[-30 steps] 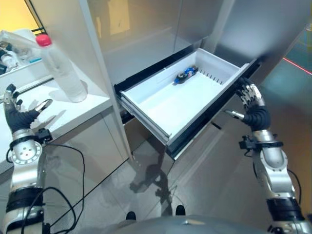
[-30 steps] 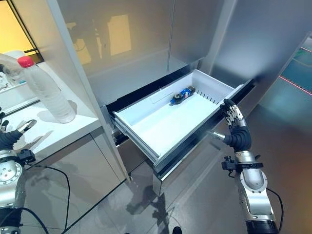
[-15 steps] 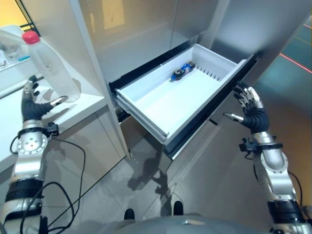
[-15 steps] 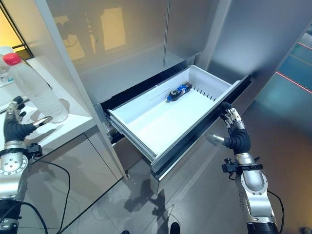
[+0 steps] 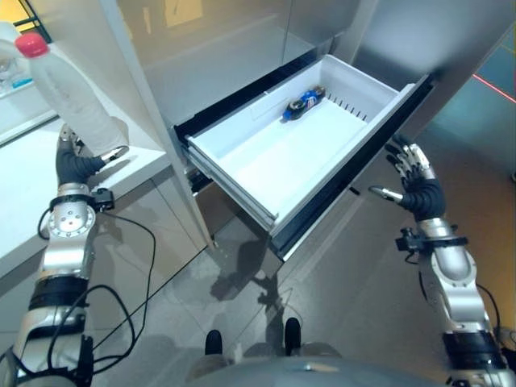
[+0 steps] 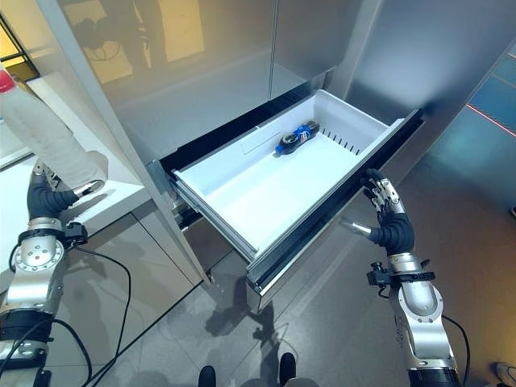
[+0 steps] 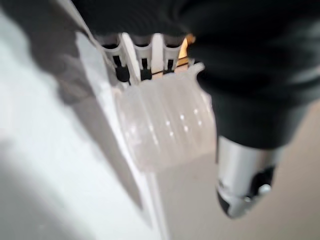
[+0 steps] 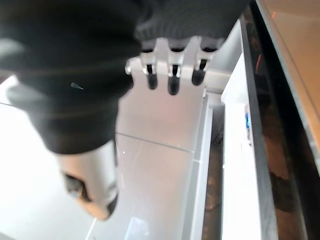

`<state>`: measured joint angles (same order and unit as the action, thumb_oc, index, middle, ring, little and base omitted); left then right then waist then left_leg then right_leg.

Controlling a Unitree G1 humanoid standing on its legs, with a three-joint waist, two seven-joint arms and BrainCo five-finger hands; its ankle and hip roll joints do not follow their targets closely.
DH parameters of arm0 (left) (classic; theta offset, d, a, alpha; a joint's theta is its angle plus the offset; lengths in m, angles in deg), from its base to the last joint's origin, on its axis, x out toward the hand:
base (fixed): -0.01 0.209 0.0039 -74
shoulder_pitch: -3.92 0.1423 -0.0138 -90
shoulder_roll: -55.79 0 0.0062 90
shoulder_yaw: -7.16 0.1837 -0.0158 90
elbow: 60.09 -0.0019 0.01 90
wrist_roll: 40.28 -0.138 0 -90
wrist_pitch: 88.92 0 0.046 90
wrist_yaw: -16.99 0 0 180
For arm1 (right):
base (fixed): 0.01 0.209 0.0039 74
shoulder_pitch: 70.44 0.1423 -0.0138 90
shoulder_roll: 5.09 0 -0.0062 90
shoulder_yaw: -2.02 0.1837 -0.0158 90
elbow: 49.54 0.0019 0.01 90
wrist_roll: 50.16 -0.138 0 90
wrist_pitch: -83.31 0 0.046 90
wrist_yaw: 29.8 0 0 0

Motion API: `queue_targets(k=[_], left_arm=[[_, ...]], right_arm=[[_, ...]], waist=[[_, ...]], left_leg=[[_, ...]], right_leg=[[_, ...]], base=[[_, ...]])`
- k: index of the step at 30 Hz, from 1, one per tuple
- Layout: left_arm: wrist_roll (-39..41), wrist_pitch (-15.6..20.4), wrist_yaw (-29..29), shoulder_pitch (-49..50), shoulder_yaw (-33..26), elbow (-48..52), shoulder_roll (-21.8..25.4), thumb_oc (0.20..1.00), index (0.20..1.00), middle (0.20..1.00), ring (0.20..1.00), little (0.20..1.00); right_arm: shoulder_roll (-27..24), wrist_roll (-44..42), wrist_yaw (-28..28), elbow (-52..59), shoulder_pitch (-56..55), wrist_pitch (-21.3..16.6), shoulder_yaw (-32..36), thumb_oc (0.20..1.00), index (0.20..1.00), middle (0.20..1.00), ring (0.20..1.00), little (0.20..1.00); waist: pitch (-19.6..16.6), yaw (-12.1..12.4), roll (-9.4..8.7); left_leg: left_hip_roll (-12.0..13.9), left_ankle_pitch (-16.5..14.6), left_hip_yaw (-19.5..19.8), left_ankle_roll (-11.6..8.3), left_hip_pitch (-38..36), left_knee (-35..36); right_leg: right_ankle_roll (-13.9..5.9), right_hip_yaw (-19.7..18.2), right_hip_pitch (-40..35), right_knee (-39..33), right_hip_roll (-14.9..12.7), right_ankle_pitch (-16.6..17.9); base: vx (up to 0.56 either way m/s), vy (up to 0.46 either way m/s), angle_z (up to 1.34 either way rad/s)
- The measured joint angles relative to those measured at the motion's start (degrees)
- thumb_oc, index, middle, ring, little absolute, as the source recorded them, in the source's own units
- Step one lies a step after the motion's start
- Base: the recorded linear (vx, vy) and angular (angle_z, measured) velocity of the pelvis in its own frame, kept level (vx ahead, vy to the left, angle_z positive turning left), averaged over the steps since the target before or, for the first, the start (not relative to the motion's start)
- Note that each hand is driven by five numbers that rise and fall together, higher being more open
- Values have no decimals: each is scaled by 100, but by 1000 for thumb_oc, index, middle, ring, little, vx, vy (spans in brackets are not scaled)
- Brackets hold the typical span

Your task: Take the drinks into the refrigerator

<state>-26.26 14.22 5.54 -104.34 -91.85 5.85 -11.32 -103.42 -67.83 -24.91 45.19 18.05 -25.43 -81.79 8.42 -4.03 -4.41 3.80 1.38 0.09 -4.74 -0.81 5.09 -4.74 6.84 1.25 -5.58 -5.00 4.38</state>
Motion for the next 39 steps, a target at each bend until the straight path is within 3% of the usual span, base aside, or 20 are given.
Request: queue_targets(k=[19, 39], left_arm=[[26, 57, -96, -31, -22, -1, 7, 1000, 1000, 1000, 1000, 1000], [23, 13, -25, -323, 222, -103, 8, 1000, 1000, 1000, 1000, 1000]], right_arm=[[0, -226, 53, 37, 1, -1, 21, 1000, 1000, 1000, 1000, 1000], [6, -384, 245, 192, -11, -2, 70, 1000, 1000, 1000, 1000, 1000]], waist=[[44, -12, 11], [30, -191, 13]], left_leg=[[1, 2, -13, -4, 37, 0], [13, -12, -158, -16, -257, 3]], right_leg=[[2, -20, 48, -1, 5, -1], [39, -243, -136, 1, 28, 30]], base=[[3, 2, 0], [2, 5, -4]])
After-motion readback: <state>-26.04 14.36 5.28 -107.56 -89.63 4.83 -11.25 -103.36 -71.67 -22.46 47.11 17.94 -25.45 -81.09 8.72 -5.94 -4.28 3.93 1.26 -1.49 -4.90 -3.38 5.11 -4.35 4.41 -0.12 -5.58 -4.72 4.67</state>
